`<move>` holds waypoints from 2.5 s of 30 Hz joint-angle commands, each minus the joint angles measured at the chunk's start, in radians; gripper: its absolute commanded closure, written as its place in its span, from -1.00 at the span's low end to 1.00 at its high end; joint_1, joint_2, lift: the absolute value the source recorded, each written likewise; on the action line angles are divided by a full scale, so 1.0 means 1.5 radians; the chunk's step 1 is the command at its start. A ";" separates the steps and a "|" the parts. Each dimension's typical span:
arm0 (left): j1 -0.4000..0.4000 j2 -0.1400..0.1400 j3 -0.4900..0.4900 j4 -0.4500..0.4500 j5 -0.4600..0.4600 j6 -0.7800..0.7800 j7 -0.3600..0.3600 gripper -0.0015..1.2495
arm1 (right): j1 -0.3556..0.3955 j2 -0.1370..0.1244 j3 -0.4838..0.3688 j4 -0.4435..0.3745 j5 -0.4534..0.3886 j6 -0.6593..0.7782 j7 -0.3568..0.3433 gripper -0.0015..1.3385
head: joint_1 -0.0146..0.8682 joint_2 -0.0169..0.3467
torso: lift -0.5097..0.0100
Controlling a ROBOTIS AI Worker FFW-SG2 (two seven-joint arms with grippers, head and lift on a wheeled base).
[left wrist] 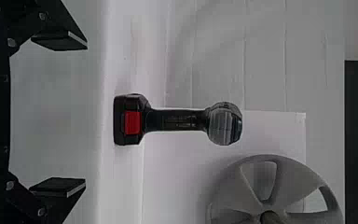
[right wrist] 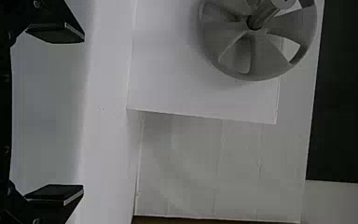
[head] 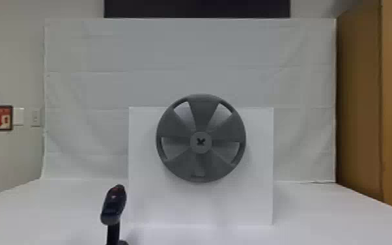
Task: Grab the drill and drilling bolt
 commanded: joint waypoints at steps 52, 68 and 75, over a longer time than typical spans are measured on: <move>-0.014 -0.002 0.002 0.032 0.005 -0.038 -0.011 -0.61 | -0.004 0.000 -0.003 0.003 0.001 0.000 0.000 -0.76 | -1.00 -0.63 | -0.57; -0.014 -0.002 0.004 0.033 0.005 -0.039 -0.011 -0.61 | -0.003 0.001 -0.004 0.002 0.001 0.000 0.000 -0.76 | -1.00 -0.63 | -0.57; -0.014 -0.002 0.003 0.034 0.006 -0.040 -0.011 -0.61 | -0.003 0.002 -0.003 0.002 0.001 0.000 0.000 -0.76 | -1.00 -0.63 | -0.57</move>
